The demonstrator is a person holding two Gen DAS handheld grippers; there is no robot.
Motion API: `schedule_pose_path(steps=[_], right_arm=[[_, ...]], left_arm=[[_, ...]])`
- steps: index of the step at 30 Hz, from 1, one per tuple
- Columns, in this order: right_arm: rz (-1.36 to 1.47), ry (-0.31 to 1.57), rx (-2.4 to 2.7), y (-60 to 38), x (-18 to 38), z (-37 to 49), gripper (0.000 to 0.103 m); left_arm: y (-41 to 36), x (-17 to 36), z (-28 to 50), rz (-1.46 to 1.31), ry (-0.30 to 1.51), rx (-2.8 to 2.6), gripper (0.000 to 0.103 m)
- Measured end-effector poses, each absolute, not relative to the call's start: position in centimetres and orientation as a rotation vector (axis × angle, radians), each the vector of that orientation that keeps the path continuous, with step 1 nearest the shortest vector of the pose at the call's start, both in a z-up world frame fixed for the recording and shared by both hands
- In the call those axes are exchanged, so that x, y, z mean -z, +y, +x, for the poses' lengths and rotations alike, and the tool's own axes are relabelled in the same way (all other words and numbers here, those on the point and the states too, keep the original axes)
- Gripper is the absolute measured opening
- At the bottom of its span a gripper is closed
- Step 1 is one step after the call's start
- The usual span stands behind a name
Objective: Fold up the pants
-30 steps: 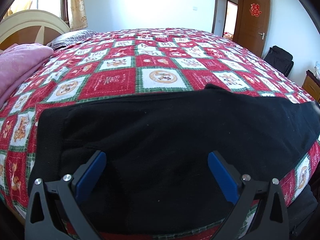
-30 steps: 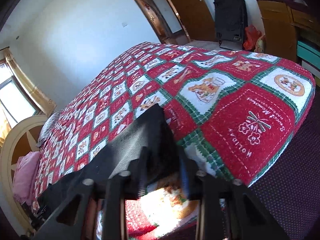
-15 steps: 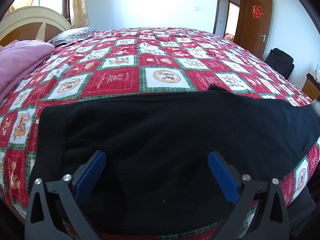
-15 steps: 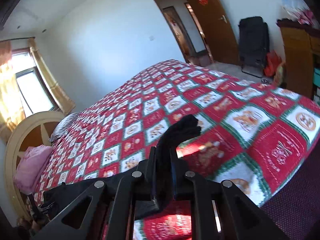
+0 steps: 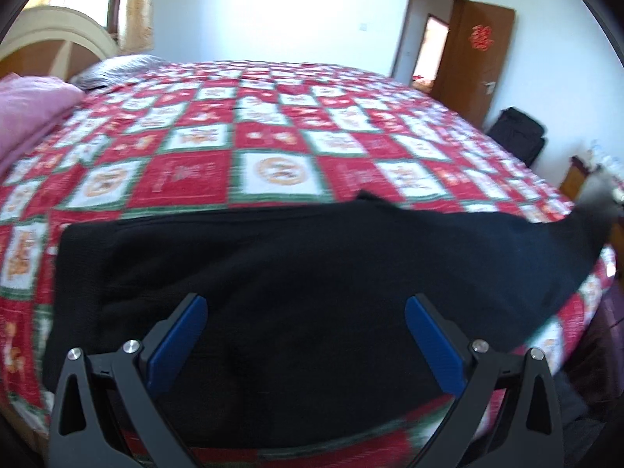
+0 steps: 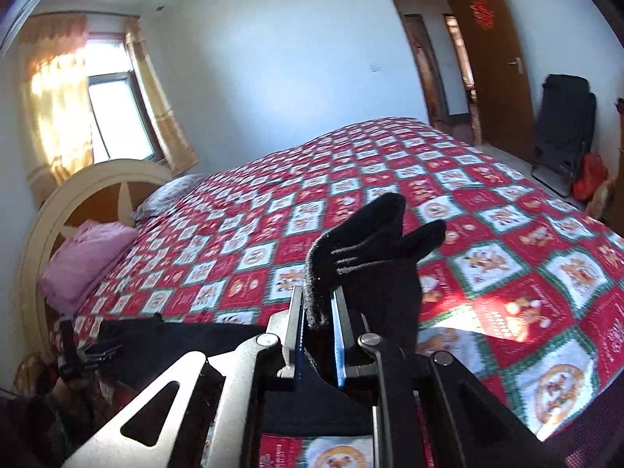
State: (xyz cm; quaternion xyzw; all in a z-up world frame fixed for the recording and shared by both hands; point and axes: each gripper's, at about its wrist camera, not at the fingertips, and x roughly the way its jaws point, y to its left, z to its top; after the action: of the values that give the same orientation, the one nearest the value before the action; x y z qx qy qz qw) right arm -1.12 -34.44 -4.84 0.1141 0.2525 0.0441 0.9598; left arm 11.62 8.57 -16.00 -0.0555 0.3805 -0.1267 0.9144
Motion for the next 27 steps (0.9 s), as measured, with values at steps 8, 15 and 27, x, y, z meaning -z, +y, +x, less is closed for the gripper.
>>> schedule_pose_path(steps=[8, 15, 27], right_arm=[[0.129, 0.625, -0.188, -27.9, 8.2, 1.6, 0.012], [0.041, 0.800, -0.251, -24.0, 14.6, 3.3, 0.012], [0.056, 0.846, -0.329, -26.4, 14.8, 1.9, 0.039]], left_arm=[[4.7, 14.3, 12.8, -0.198, 0.797, 0.446, 0.103], [-0.9, 12.8, 13.5, -0.128, 0.802, 0.566, 0.103], [-14.1, 13.9, 14.7, -0.021, 0.916, 0.847, 0.090]])
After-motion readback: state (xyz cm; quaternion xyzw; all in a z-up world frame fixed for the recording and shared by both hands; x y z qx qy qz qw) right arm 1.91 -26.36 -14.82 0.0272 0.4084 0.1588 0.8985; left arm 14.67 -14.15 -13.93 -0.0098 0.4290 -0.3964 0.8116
